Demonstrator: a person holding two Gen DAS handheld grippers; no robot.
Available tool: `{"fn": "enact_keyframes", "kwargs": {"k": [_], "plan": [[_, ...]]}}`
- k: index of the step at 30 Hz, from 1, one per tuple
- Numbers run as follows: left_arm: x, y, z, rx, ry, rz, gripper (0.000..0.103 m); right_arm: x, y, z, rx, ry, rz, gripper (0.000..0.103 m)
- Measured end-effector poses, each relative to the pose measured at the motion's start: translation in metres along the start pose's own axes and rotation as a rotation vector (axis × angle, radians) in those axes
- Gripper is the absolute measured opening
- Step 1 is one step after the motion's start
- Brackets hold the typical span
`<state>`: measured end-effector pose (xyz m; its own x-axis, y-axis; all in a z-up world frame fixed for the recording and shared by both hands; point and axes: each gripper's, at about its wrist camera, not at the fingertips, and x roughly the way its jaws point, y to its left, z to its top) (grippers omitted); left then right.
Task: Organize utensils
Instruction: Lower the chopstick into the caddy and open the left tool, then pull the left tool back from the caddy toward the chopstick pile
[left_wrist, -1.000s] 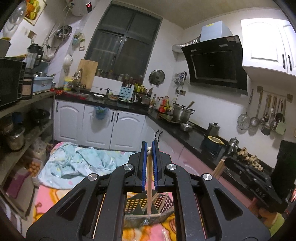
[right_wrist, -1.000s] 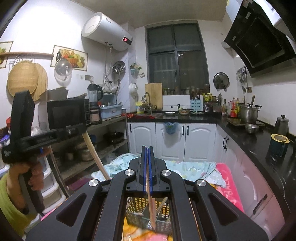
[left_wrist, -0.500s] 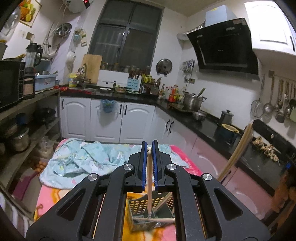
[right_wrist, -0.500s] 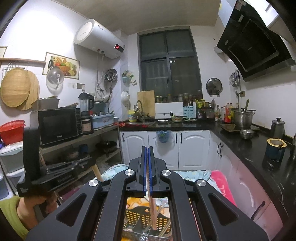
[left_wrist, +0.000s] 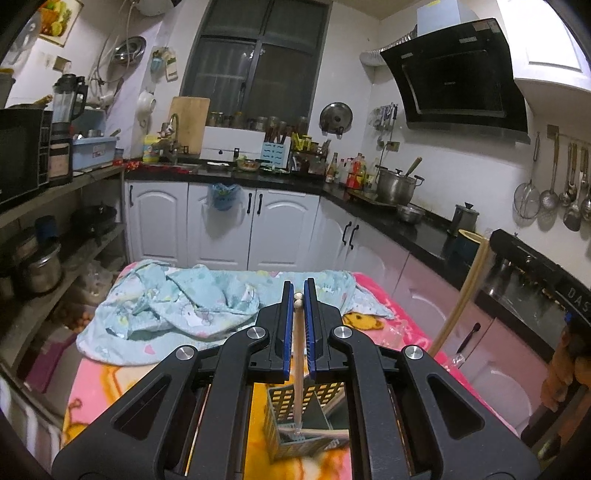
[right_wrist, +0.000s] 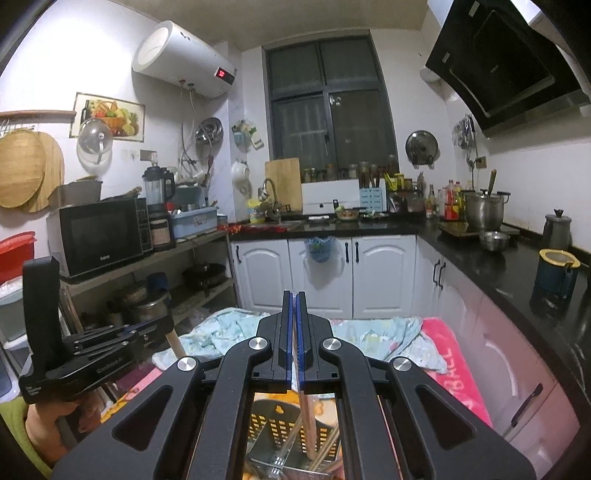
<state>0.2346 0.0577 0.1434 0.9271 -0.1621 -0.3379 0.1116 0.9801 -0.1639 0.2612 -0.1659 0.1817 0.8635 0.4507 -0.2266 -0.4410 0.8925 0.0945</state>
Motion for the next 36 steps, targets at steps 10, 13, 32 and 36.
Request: {"fn": "enact_keyframes", "kwargs": {"k": [10, 13, 32, 36], "plan": [[0.008, 0.009, -0.022, -0.024, 0.034, 0.006, 0.025, 0.025, 0.003, -0.031, 0.013, 0.095, -0.051, 0.024], [0.004, 0.013, -0.027, -0.046, 0.041, 0.003, 0.037, 0.020, 0.003, -0.037, 0.006, 0.098, -0.075, 0.035], [-0.055, 0.013, -0.054, -0.105, 0.011, 0.007, 0.092, -0.057, -0.006, -0.062, 0.021, 0.062, -0.089, 0.075], [-0.062, 0.010, -0.064, -0.104, 0.025, -0.001, 0.092, -0.068, -0.005, -0.068, 0.037, 0.066, -0.080, 0.078]]}}
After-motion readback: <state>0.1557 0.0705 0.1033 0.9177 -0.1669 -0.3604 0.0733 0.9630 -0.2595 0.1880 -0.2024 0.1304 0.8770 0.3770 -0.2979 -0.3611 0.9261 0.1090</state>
